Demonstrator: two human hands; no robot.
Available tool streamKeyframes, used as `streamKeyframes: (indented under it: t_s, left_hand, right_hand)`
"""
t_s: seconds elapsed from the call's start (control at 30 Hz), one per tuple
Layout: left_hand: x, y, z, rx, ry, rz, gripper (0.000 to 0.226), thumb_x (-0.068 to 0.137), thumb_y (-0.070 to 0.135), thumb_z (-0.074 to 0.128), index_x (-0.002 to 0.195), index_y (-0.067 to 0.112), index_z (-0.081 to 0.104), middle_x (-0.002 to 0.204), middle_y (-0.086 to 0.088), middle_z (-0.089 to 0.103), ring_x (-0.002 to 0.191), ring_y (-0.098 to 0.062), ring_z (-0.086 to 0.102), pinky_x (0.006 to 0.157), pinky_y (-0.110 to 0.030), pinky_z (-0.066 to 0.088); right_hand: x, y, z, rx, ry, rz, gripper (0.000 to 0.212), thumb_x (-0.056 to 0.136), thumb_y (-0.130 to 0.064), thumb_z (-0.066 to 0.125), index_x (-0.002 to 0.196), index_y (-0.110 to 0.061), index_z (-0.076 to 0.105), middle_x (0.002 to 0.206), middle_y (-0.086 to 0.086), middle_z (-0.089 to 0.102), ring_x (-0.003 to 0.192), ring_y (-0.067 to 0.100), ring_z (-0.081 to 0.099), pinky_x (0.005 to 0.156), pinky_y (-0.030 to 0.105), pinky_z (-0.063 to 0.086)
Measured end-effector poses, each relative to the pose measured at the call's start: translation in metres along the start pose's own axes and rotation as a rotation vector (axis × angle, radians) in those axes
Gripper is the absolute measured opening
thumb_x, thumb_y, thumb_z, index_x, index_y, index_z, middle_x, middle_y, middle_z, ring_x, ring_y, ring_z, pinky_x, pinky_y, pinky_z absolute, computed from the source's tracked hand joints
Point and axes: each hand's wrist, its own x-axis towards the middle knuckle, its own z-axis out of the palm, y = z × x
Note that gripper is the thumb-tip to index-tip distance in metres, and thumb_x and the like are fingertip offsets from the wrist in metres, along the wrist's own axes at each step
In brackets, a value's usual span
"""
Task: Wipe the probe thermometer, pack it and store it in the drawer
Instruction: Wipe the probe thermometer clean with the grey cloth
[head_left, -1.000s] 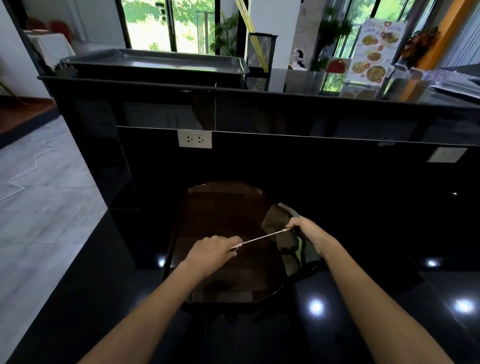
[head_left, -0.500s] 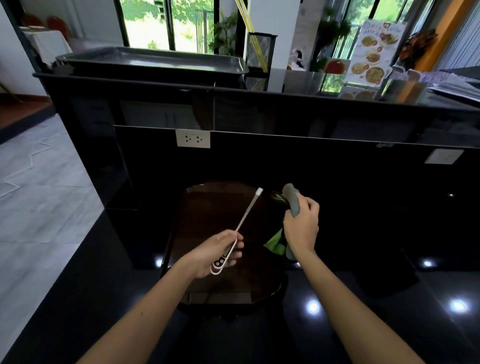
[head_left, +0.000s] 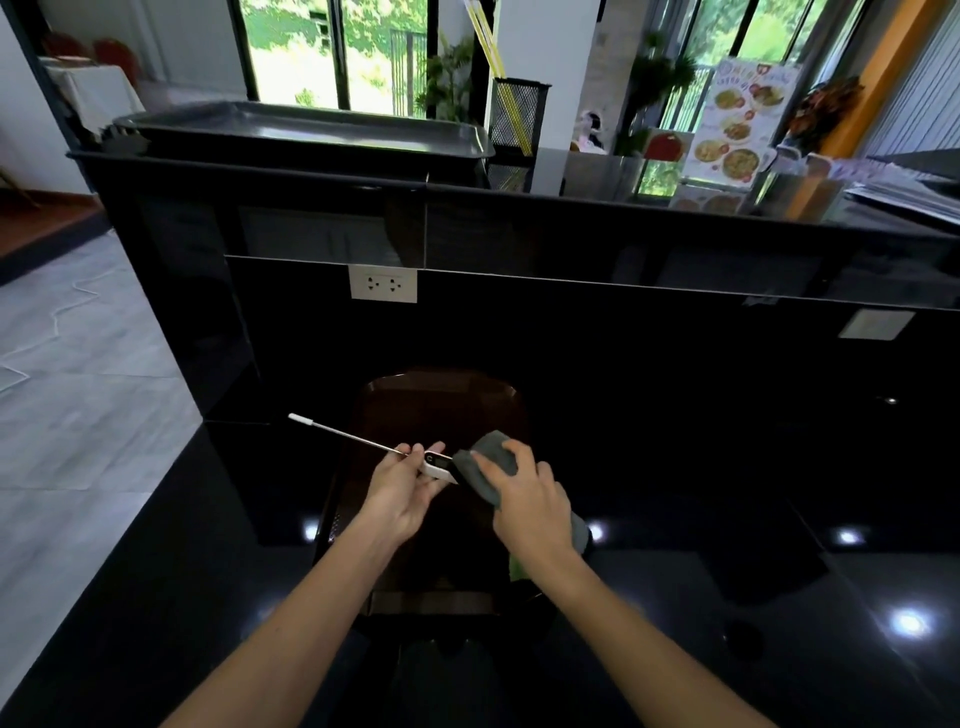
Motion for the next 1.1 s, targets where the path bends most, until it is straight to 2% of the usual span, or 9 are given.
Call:
streamKeyframes:
  t_s: [0.07,0.13,0.23,0.4,0.6,0.77,0.83,0.97,1.1]
  left_hand:
    - [-0.004,-0.005,0.0,-0.006,-0.016,-0.012,0.011,0.1,0.002,0.035,0.106,0.007,0.043,0.112,-0.025,0.056,0.113,-0.038,0.055,0.083,-0.054,0.049]
    - [-0.01,-0.013,0.004,0.021,-0.025,-0.031,0.018,0.1,0.003,0.036,0.086,0.012,0.043,0.097,-0.018,0.059,0.095,-0.028,0.063,0.072,-0.043,0.052]
    - [-0.011,-0.012,0.004,0.022,-0.017,-0.012,0.022,0.1,0.004,0.035,0.081,0.009,0.045,0.087,-0.013,0.057,0.078,-0.017,0.06,0.069,-0.036,0.052]
    - [-0.014,-0.001,-0.001,-0.015,-0.059,0.032,0.02,0.1,0.001,0.034,0.083,0.01,0.042,0.114,-0.029,0.055,0.114,-0.034,0.055,0.088,-0.055,0.048]
    - [-0.019,-0.01,0.004,-0.037,-0.067,0.038,0.02,0.1,0.004,0.035,0.084,0.009,0.045,0.096,-0.018,0.06,0.09,-0.023,0.062,0.065,-0.031,0.06]
    - [-0.02,-0.004,-0.002,0.002,-0.076,0.081,0.021,0.101,0.001,0.031,0.084,0.012,0.038,0.111,-0.026,0.057,0.107,-0.033,0.058,0.087,-0.05,0.049]
    - [-0.021,-0.011,-0.001,0.019,-0.059,0.077,0.024,0.101,0.001,0.03,0.081,0.013,0.037,0.108,-0.024,0.056,0.104,-0.032,0.058,0.086,-0.05,0.048]
    - [-0.022,-0.017,0.001,0.031,-0.056,0.074,0.023,0.101,0.004,0.033,0.083,0.009,0.045,0.097,-0.016,0.061,0.088,-0.02,0.062,0.066,-0.031,0.057]
    - [-0.02,-0.004,-0.005,-0.022,-0.066,0.095,0.026,0.101,0.002,0.032,0.078,0.012,0.04,0.112,-0.023,0.059,0.105,-0.032,0.061,0.077,-0.043,0.052]
  right_hand:
    - [0.001,-0.001,-0.002,0.001,0.002,0.026,0.063,0.088,-0.014,0.055,0.14,-0.044,0.037,0.147,0.002,0.031,0.11,0.03,0.048,0.081,0.039,0.048]
    - [0.002,-0.012,-0.002,0.005,0.014,0.011,0.066,0.086,-0.013,0.058,0.141,-0.042,0.037,0.147,0.004,0.032,0.109,0.032,0.048,0.078,0.04,0.049]
    - [0.0,-0.023,-0.001,-0.011,0.039,-0.055,0.073,0.082,-0.011,0.063,0.144,-0.04,0.035,0.148,0.008,0.035,0.108,0.035,0.049,0.078,0.044,0.051]
    - [-0.001,0.0,-0.006,-0.072,0.054,-0.031,0.066,0.088,-0.013,0.056,0.144,-0.041,0.035,0.148,0.007,0.036,0.109,0.032,0.049,0.079,0.042,0.05]
    - [-0.004,-0.035,-0.02,-0.052,0.084,-0.074,0.076,0.056,-0.012,0.084,0.125,-0.036,0.061,0.124,0.009,0.062,0.081,0.03,0.062,0.053,0.038,0.054]
    - [-0.011,-0.011,-0.021,-0.07,0.041,-0.061,0.07,0.063,-0.011,0.08,0.126,-0.037,0.061,0.127,0.007,0.061,0.083,0.029,0.062,0.057,0.038,0.054]
    - [-0.012,-0.013,-0.019,-0.053,0.049,-0.02,0.066,0.067,-0.01,0.077,0.126,-0.036,0.061,0.128,0.007,0.06,0.086,0.03,0.061,0.059,0.039,0.054]
    - [-0.014,-0.035,-0.016,-0.051,0.072,-0.059,0.075,0.053,-0.011,0.085,0.122,-0.035,0.064,0.121,0.008,0.064,0.077,0.029,0.062,0.05,0.036,0.053]
    - [-0.021,-0.019,-0.016,-0.068,0.063,-0.095,0.079,0.058,-0.011,0.081,0.129,-0.036,0.059,0.126,0.008,0.062,0.078,0.028,0.062,0.053,0.036,0.054]
